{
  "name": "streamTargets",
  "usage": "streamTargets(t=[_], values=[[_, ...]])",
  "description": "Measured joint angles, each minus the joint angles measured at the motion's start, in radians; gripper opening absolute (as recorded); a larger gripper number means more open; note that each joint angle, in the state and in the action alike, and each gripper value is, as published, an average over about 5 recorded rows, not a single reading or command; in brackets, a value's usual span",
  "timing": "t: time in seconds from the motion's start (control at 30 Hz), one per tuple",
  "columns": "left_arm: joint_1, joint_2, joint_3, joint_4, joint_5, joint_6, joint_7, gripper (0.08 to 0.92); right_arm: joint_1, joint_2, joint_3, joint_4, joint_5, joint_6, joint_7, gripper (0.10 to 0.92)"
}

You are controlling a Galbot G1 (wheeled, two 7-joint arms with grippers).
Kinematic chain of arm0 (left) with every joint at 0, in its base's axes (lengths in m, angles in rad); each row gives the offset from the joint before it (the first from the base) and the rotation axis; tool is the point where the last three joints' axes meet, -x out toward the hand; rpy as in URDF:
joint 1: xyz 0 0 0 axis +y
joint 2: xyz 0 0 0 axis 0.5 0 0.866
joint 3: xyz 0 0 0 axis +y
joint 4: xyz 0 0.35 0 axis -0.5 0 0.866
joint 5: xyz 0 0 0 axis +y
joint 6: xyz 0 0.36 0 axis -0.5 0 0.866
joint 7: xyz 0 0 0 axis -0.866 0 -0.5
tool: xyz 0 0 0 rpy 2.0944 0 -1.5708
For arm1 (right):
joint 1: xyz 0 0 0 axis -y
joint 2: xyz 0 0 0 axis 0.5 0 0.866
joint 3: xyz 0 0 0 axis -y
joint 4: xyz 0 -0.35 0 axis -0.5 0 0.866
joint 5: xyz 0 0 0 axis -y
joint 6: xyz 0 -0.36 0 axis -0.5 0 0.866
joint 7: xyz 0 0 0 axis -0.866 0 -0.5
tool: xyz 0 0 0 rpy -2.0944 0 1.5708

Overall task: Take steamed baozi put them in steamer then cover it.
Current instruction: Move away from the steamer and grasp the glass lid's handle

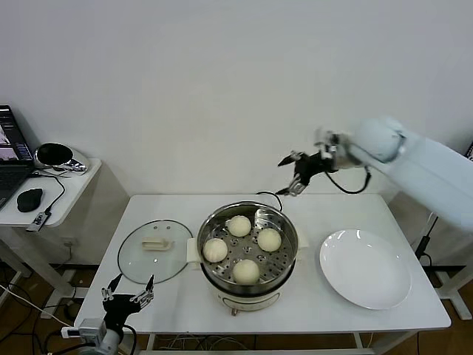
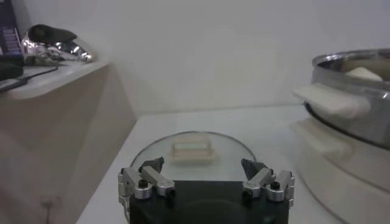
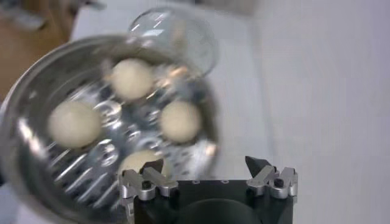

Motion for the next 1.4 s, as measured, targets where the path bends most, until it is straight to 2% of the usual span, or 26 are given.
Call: streamTargets(t=[0.17, 0.33, 0.6, 0.9, 1.13, 1.4], values=[[-0.011, 0.014, -0.005, 0.009, -0.003, -0.006, 0.006, 0.823, -0.312, -0.045, 0.328, 0.091, 0.041, 0.053, 0.187, 0.823], [-0.018, 0.031, -0.012, 0.009, -0.007, -0.012, 0.011, 0.823, -0.646, -0.013, 0.66, 0.177, 0.079, 0.125, 0.353, 0.823], [-0.033, 0.055, -0.001, 0.021, 0.015, -0.048, 0.018, 0.823, -1.148, 0.157, 1.087, 0.282, 0.121, 0.249, 0.576, 0.823], [-0.078, 0.086, 0.017, 0.069, 0.173, -0.133, -0.014, 0.823, -1.53, 0.347, 1.315, 0.323, 0.131, 0.349, 0.694, 0.823], [-0.142, 0.146, 0.078, 0.181, 0.539, -0.269, -0.12, 0.823, -1.616, 0.421, 1.392, 0.34, 0.123, 0.383, 0.736, 0.823], [-0.233, 0.227, 0.197, 0.339, 0.957, -0.29, -0.317, 0.823, -1.677, 0.476, 1.444, 0.379, 0.094, 0.389, 0.754, 0.823]])
